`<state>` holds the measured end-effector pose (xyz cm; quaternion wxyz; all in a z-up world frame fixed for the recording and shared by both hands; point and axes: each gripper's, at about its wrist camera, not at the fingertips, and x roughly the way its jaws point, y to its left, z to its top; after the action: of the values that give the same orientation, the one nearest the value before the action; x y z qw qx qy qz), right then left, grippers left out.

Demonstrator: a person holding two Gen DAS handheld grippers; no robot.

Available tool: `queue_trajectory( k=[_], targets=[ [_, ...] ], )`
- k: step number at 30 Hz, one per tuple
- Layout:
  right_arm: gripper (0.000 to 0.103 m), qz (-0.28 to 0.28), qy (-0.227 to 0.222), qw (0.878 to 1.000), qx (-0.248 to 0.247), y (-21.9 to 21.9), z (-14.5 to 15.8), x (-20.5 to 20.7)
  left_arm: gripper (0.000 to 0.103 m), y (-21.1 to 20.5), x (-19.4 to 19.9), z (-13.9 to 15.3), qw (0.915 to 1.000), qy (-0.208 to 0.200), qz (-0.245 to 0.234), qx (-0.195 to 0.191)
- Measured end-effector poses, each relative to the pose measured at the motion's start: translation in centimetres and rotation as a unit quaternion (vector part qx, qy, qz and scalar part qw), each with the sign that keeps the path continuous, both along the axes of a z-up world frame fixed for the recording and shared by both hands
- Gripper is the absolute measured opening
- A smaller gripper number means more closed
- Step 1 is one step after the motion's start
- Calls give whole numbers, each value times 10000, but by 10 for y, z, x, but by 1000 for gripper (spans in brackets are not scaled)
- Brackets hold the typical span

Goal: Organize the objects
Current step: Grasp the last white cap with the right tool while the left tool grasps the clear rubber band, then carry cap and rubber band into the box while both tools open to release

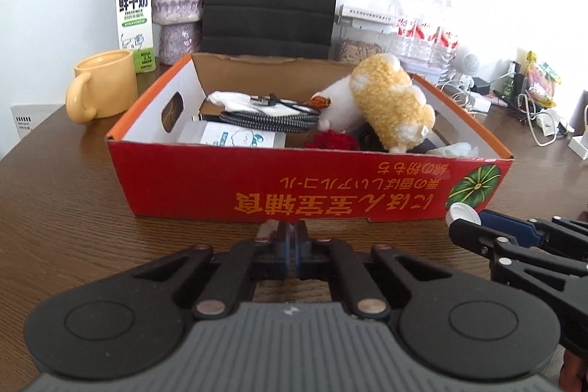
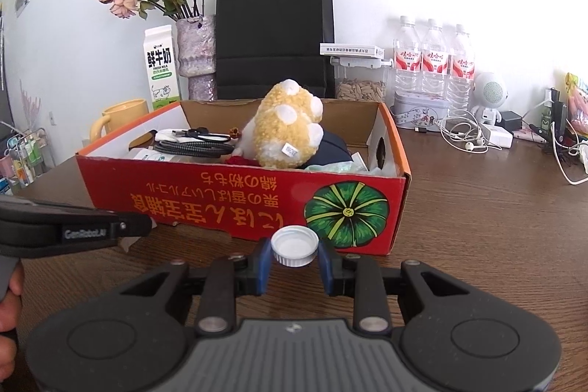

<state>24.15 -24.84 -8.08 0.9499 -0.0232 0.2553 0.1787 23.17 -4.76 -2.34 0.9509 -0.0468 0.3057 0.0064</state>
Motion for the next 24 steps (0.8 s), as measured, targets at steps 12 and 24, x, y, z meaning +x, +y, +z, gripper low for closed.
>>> queue_trajectory(
  k=[12, 24],
  targets=[
    [26, 154, -461, 9987, 174, 1, 21, -16, 3, 14, -33, 38, 9963, -792, -321, 23],
    [26, 492, -811, 9954, 140, 31, 58, 4, 3, 32, -7, 83, 9892, -1403, -427, -72]
  ],
)
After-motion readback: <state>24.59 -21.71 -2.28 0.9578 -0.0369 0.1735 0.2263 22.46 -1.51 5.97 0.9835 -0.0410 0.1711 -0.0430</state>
